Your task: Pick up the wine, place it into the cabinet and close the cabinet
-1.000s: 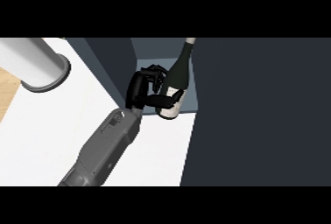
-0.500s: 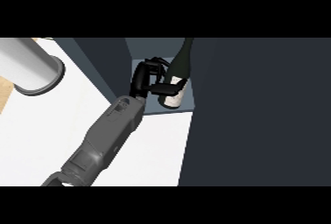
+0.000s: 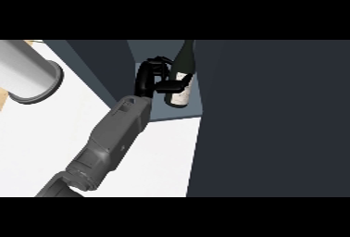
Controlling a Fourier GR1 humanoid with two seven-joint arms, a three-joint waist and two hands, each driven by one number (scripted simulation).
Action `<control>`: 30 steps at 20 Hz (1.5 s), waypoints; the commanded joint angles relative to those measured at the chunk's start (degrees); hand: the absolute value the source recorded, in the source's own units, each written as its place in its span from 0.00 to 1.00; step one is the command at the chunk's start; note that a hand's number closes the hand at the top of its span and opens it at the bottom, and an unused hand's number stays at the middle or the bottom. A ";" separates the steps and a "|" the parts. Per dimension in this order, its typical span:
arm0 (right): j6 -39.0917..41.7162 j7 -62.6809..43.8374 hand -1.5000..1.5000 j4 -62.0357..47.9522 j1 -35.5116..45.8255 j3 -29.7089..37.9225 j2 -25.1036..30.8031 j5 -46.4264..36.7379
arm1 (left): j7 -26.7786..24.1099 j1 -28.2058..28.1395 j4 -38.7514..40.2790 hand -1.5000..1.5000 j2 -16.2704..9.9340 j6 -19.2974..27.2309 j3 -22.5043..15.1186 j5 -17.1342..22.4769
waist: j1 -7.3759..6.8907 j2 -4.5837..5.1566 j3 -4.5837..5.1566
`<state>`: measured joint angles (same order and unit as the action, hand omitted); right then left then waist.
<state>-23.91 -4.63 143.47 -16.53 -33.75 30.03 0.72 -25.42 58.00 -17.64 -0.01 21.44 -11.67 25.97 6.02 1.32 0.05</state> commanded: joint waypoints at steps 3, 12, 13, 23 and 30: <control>1.10 -0.74 0.00 7.50 -3.82 -1.12 0.66 3.49 | -3.18 1.71 5.28 1.00 -1.52 -1.22 2.22 0.54 | 0.14 0.33 0.00; 2.67 0.96 0.00 7.59 -4.10 -1.08 0.38 4.28 | -5.69 6.40 10.15 0.00 -1.85 5.29 1.96 -1.87 | 1.73 0.89 0.01; 2.52 0.89 0.00 7.12 -4.47 -0.71 0.38 4.08 | -6.71 6.22 10.26 0.00 -2.58 4.63 1.84 -2.21 | 0.73 0.62 0.02; 4.47 2.62 0.00 6.18 -4.85 -0.38 0.68 3.92 | -6.40 8.73 13.17 0.00 -4.20 6.07 2.20 -2.94 | 1.04 0.96 0.09; 4.38 2.57 0.00 8.17 -6.34 -1.26 0.67 3.06 | -8.86 10.05 10.31 0.00 -3.80 -1.32 5.59 0.15 | 1.26 0.60 0.19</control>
<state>-19.32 1.51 143.04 -20.42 -33.77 29.92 1.96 -33.47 66.78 -6.11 -4.19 22.71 -7.83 24.60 7.25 2.19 0.21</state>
